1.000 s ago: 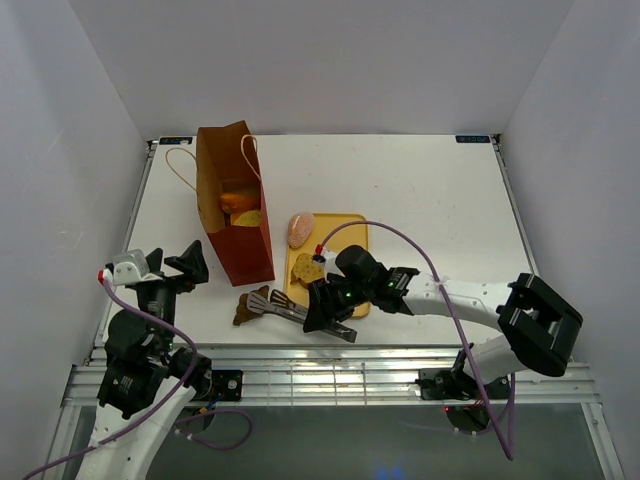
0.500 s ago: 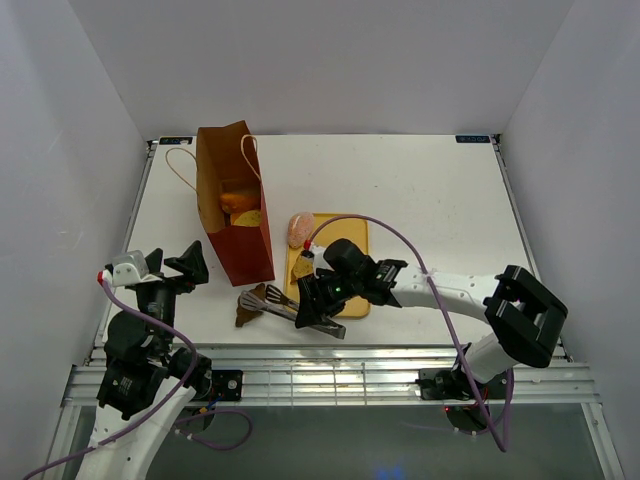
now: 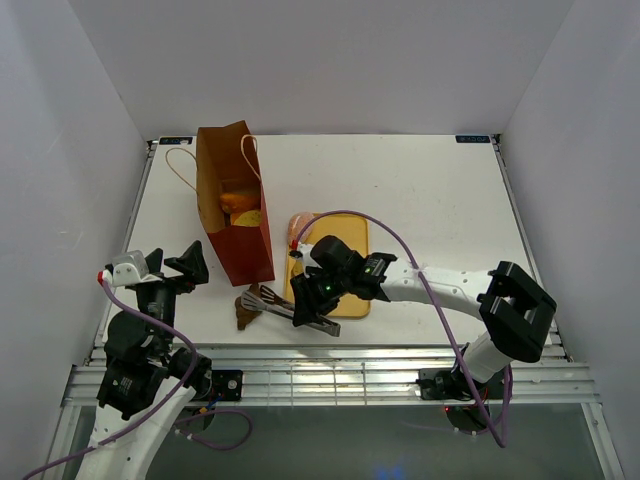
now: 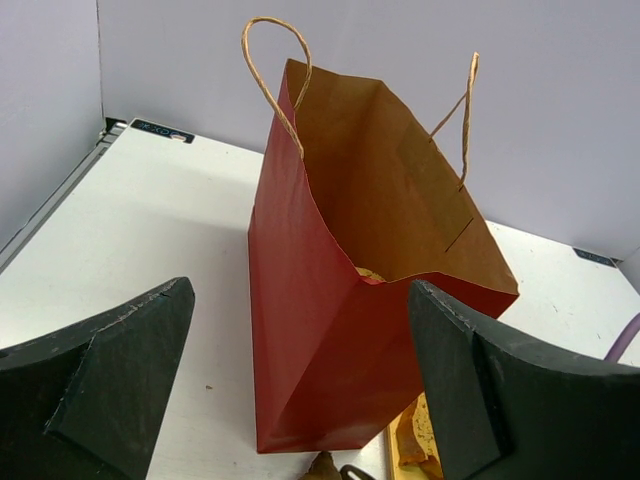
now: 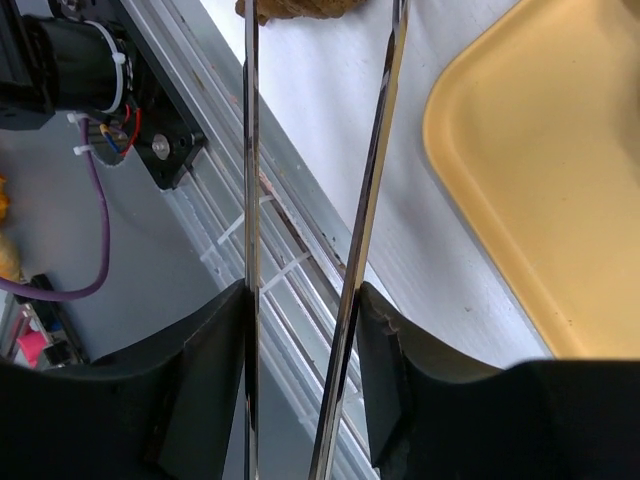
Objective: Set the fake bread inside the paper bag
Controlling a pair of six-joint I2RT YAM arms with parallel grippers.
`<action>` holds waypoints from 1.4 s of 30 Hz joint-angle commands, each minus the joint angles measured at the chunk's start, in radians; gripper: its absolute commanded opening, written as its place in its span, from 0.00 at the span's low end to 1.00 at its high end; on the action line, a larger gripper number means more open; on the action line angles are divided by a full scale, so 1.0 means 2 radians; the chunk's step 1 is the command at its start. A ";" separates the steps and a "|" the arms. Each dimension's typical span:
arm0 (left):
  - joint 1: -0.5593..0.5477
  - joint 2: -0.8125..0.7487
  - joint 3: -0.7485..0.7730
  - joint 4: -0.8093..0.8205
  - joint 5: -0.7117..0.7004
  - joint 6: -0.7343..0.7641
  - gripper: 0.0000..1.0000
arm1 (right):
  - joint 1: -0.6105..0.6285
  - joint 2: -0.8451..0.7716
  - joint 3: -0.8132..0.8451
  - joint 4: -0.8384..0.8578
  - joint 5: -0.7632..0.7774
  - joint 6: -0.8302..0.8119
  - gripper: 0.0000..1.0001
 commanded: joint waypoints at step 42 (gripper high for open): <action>-0.003 -0.010 0.000 -0.004 -0.030 -0.002 0.98 | -0.005 -0.220 0.105 -0.139 0.028 -0.079 0.24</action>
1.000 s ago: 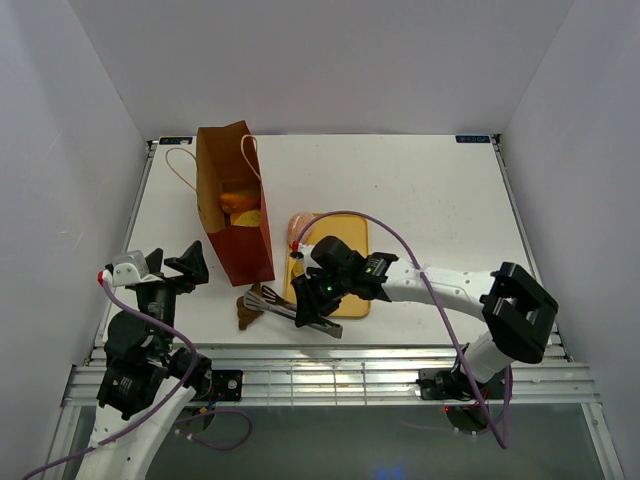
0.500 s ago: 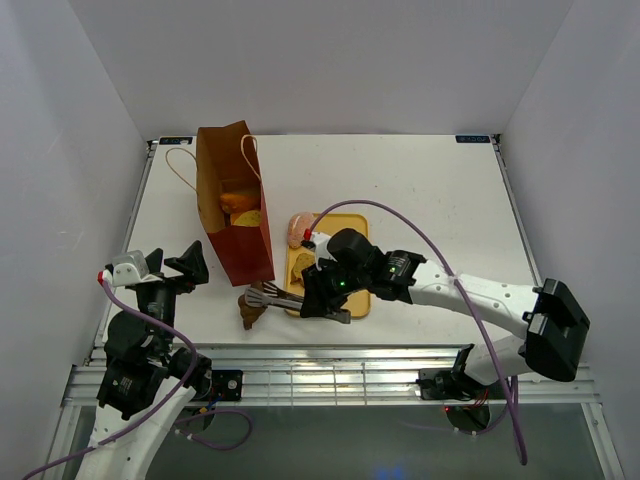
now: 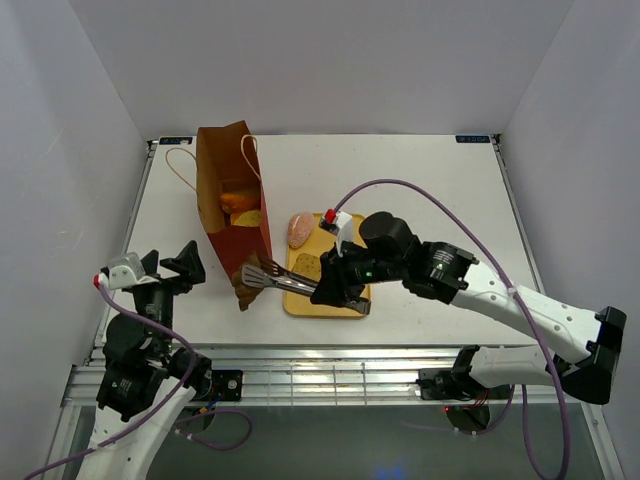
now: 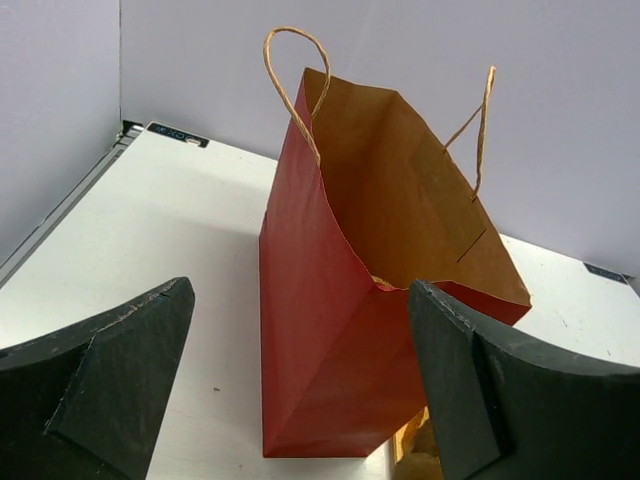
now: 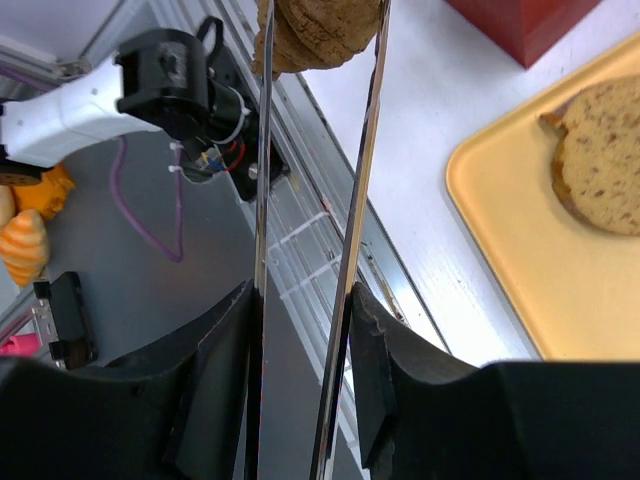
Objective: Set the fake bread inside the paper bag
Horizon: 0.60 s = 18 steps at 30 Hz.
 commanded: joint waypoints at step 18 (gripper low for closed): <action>-0.003 -0.002 0.000 -0.004 -0.014 -0.001 0.98 | -0.056 0.093 0.288 -0.033 0.027 -0.098 0.25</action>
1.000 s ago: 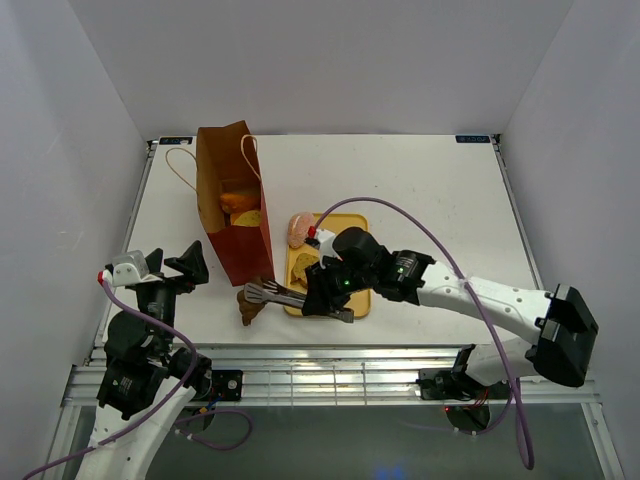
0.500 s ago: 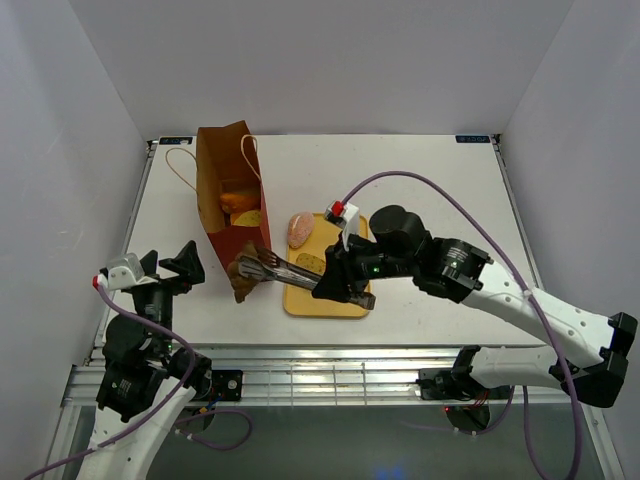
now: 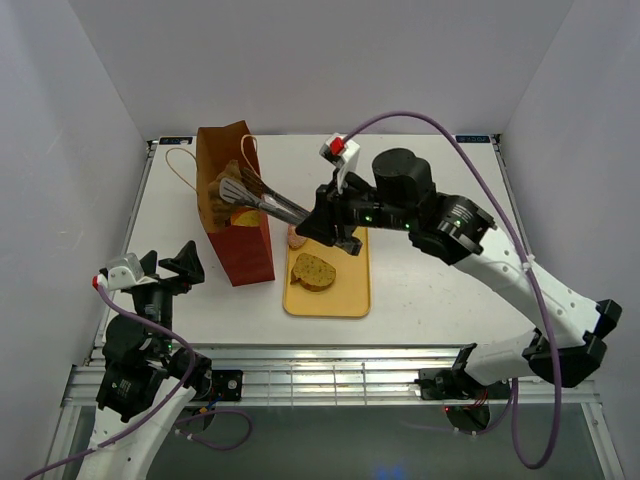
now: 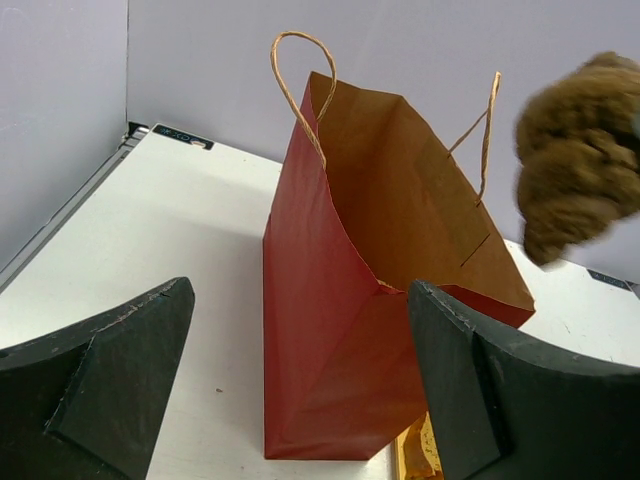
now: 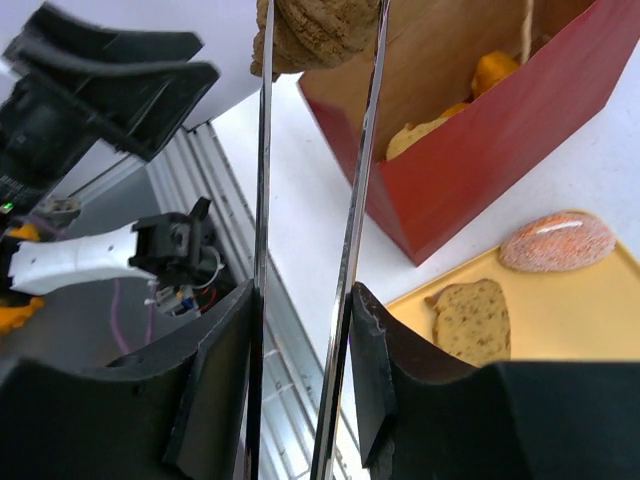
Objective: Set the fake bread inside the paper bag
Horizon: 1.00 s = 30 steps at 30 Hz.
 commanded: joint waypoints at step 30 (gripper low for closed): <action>-0.003 0.004 -0.001 -0.002 0.003 0.000 0.98 | -0.085 0.153 0.137 0.011 -0.079 -0.032 0.61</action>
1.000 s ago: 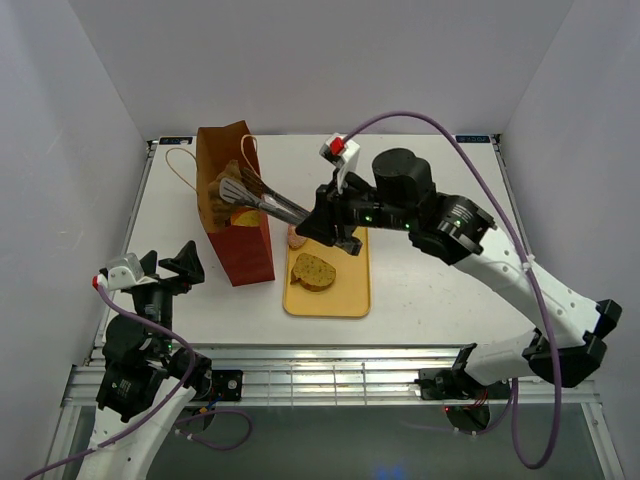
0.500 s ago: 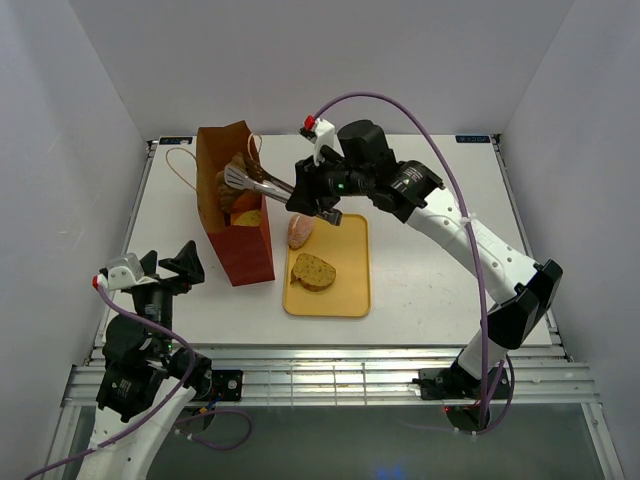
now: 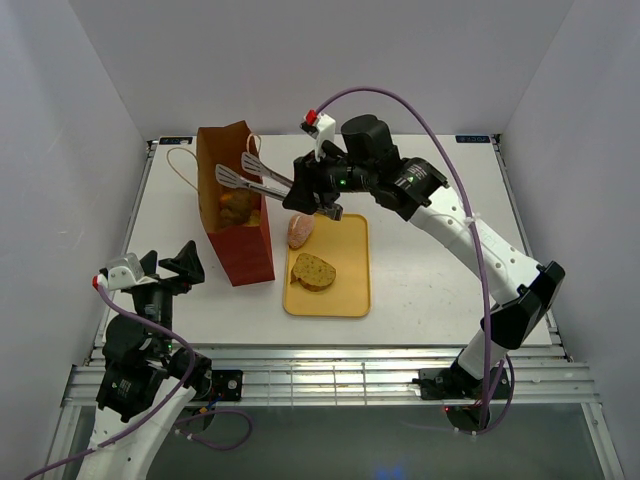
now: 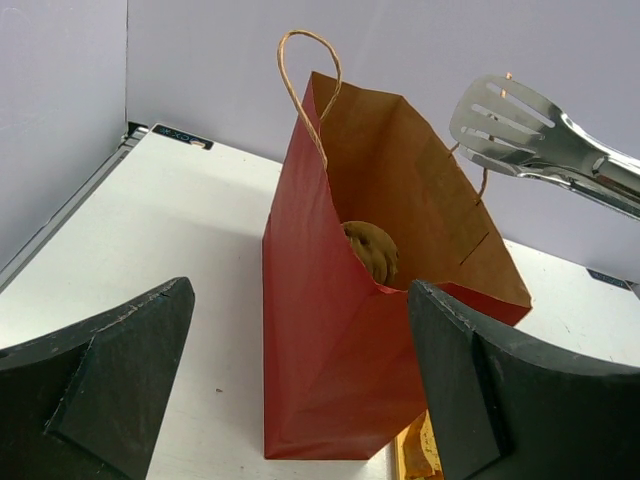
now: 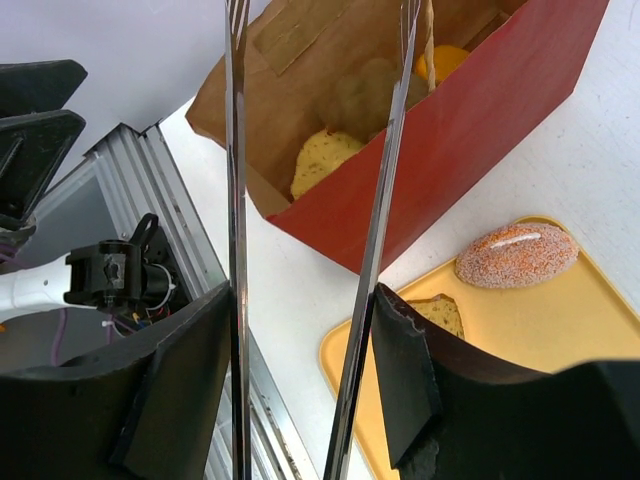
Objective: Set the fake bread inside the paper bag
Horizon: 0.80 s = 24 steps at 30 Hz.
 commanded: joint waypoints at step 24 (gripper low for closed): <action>-0.003 0.008 0.000 -0.003 -0.004 0.000 0.98 | -0.002 -0.296 -0.281 0.115 0.128 -0.018 0.53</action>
